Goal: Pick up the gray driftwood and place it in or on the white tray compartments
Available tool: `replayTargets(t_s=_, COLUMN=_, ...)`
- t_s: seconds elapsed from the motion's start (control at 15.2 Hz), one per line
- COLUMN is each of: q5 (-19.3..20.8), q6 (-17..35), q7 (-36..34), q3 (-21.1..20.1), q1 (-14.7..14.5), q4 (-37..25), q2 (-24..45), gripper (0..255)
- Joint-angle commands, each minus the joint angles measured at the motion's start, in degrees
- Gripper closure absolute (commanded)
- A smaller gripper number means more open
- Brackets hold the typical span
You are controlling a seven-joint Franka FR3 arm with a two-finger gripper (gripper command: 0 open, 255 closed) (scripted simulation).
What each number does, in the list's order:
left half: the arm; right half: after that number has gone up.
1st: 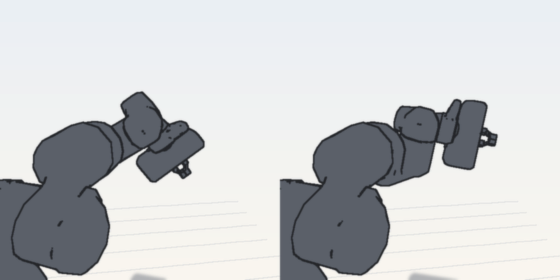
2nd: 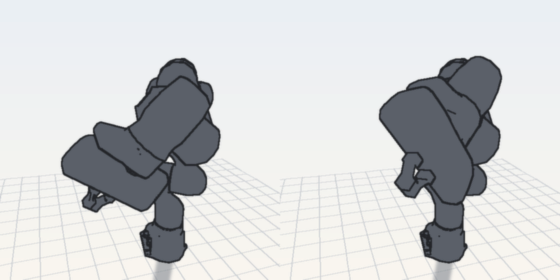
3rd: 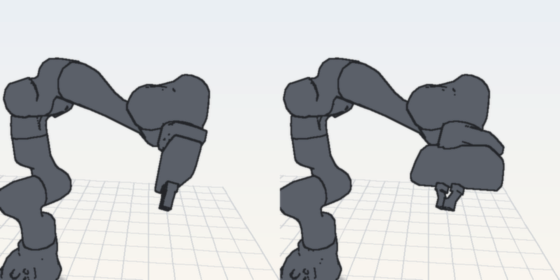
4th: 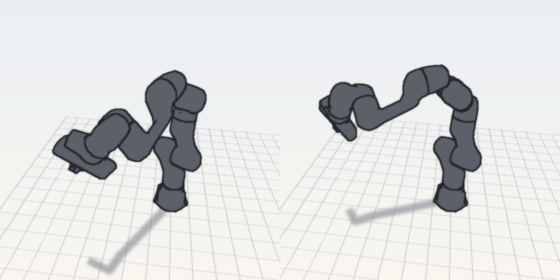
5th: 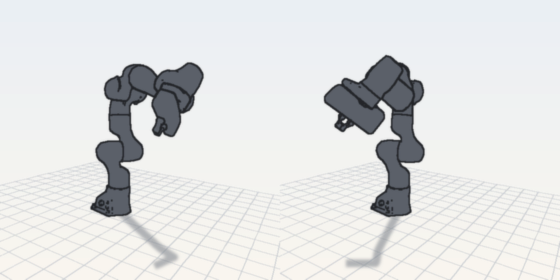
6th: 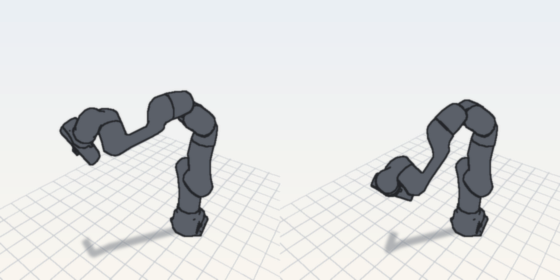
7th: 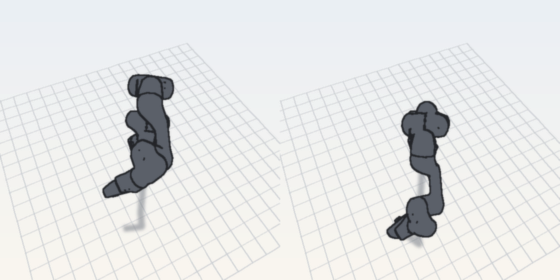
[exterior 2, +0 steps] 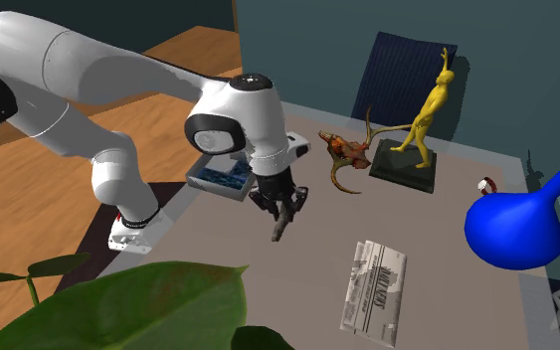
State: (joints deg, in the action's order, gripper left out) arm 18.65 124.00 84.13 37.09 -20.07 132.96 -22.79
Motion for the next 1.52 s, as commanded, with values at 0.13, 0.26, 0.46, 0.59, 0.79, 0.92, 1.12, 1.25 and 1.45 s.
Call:
replayTargets(t_s=0.13, q5=-0.2, q6=-3.3, q7=0.2, q3=-0.7, q1=0.0, q4=-2.5, q2=-0.8, gripper=255)
replayTargets(t_s=0.26, q5=-0.3, q6=-4.9, q7=0.2, q3=-1.1, q1=-0.1, q4=-3.8, q2=-1.2, gripper=255)
replayTargets(t_s=0.46, q5=-0.6, q6=-7.0, q7=0.3, q3=-1.6, q1=-0.1, q4=-5.5, q2=-1.5, gripper=255)
replayTargets(t_s=0.59, q5=0.4, q6=-7.7, q7=-3.0, q3=-4.5, q1=0.1, q4=-2.8, q2=-4.4, gripper=255)
replayTargets(t_s=0.79, q5=1.1, q6=-8.7, q7=-7.7, q3=-8.7, q1=0.2, q4=0.9, q2=-8.1, gripper=255)
replayTargets(t_s=0.92, q5=1.1, q6=-9.4, q7=-10.7, q3=-11.5, q1=0.1, q4=3.1, q2=-10.4, gripper=255)
replayTargets(t_s=1.12, q5=0.5, q6=-10.5, q7=-15.1, q3=-15.5, q1=-0.5, q4=6.0, q2=-13.2, gripper=255)
replayTargets(t_s=1.25, q5=-0.2, q6=-11.2, q7=-17.9, q3=-18.2, q1=-1.1, q4=7.5, q2=-14.9, gripper=255)
replayTargets(t_s=1.45, q5=-1.6, q6=-12.1, q7=-22.2, q3=-22.2, q1=-2.3, q4=9.4, q2=-16.8, gripper=255)
